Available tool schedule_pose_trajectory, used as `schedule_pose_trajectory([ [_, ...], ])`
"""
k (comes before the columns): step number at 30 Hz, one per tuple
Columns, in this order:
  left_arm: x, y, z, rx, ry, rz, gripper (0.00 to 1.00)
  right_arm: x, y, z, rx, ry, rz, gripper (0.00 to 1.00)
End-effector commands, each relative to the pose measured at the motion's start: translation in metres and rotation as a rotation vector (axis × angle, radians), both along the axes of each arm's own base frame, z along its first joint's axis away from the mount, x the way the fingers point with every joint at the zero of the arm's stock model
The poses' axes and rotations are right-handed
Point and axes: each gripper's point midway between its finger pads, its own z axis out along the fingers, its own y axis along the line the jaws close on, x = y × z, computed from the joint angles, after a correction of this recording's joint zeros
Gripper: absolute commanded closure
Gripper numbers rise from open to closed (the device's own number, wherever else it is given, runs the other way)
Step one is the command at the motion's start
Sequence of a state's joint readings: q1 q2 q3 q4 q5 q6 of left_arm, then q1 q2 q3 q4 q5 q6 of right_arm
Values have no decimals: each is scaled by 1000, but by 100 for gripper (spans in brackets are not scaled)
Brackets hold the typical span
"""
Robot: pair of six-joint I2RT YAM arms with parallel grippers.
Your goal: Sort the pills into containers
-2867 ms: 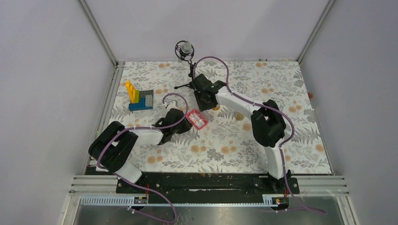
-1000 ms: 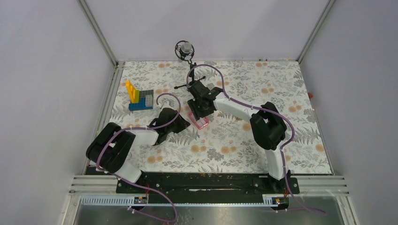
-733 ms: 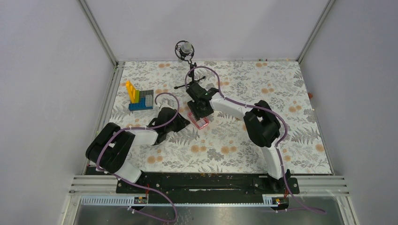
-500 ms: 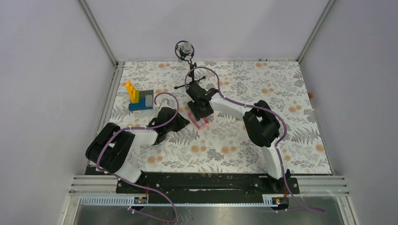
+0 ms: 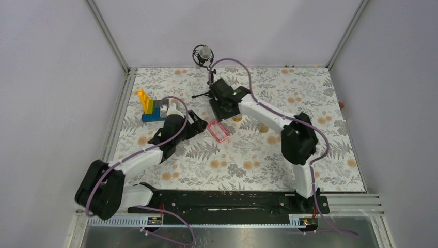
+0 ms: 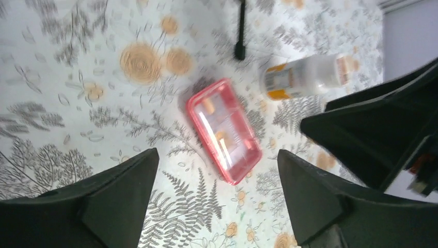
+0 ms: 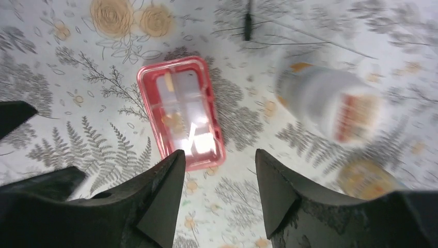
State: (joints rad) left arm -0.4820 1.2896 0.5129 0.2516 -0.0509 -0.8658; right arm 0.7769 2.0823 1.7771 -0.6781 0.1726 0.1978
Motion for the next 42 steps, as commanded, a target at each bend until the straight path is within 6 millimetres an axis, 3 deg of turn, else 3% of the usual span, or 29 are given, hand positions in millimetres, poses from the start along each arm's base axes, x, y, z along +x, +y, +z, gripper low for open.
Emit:
schedule_pose_trajectory([
  [1,11,27,65,134,-177,31,10,8,-62,115,125,-161,-189,41],
  [5,-2,41,103,149,-129,28,1,-5,-136,148,161,-274,-345,37],
  [9,-12,43,140,157,-63,-19,1,-16,-204,152,122,-406,-507,32],
  [12,-18,46,157,175,-53,-30,1,-34,-244,155,86,-443,-613,30],
  [19,-40,59,154,219,-83,-52,1,-84,-317,175,21,-570,-787,21],
  [23,-57,69,151,215,-78,-28,1,-112,-342,187,-9,-619,-859,2],
  [26,-71,84,156,245,-94,8,1,-135,-357,203,10,-670,-926,1],
  [32,-99,117,187,274,-215,99,1,-180,-385,235,135,-831,-1055,0],
  [36,-110,141,213,284,-249,214,1,-192,-394,244,159,-875,-1087,1],
  [39,-113,148,233,273,-288,246,1,-193,-391,248,179,-871,-1074,0],
  [42,-114,148,239,268,-307,247,1,-191,-388,248,191,-860,-1066,0],
])
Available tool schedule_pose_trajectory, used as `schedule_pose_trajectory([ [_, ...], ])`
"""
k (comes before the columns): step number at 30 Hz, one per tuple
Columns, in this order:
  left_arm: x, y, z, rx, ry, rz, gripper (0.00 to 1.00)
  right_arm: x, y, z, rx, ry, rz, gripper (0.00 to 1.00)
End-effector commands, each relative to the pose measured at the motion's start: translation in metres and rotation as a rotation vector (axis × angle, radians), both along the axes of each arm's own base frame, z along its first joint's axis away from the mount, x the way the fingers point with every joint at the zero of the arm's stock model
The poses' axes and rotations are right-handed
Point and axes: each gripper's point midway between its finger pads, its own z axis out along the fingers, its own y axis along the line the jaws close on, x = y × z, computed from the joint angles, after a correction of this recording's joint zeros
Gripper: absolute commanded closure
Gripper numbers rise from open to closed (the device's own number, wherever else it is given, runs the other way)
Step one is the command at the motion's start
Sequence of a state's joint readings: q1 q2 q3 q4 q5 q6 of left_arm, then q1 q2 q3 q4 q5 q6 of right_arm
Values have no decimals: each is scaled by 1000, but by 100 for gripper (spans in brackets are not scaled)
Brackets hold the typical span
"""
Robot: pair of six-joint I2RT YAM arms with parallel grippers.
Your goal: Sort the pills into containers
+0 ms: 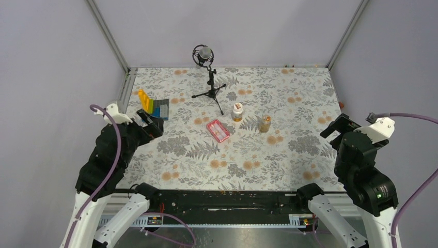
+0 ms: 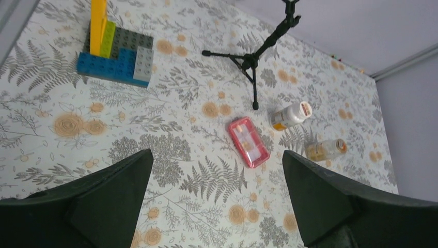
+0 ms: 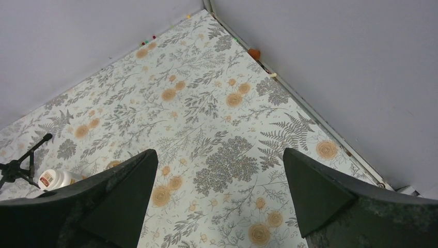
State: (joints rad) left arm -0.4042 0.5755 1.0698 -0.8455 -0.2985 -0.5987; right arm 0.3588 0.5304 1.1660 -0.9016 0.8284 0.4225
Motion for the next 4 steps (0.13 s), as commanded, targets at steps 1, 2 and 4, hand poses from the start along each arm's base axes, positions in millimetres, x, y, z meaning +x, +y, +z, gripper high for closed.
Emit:
schedule_pose_trajectory([
  [1,-2,13,22,10,-59,55,1,1,-1,5,20,-8,-27,0],
  [2,-3,15,23,7,-65,62,1,2,0,4,25,-8,-21,1],
  [4,-5,14,29,-1,-101,47,1,4,2,3,28,-1,-10,1],
])
